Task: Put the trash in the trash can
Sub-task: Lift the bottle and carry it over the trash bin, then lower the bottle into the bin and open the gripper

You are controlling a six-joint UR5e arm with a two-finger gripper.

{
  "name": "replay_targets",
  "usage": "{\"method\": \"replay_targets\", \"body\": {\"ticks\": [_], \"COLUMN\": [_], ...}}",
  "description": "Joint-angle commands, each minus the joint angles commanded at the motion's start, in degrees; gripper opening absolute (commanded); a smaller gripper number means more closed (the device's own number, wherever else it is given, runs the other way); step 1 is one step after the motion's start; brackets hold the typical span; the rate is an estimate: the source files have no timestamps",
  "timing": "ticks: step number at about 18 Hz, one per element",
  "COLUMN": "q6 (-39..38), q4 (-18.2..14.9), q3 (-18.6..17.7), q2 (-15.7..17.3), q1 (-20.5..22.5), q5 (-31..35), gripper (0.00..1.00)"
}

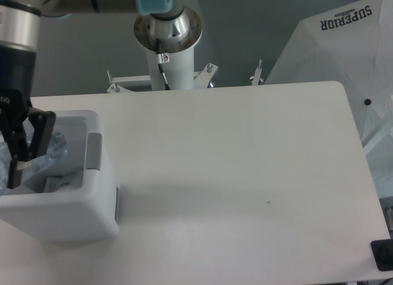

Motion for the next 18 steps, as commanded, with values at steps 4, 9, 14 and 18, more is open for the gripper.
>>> {"method": "replay_targets", "body": {"ticks": [4, 9, 14, 18], "q6": [-0.3, -0.6, -0.4, 0.0], "q4": [0.0, 0.0, -0.1, 0.0], "q3": [-0.7, -1.3, -2.3, -1.9], "q2": [-0.3, -1.2, -1.6, -1.3], "q1": [-0.3, -0.3, -0.3, -0.3], "q5": [0.0, 0.0, 0.0, -0.1], "gripper": [0.64, 0.67, 0.72, 0.97]}}
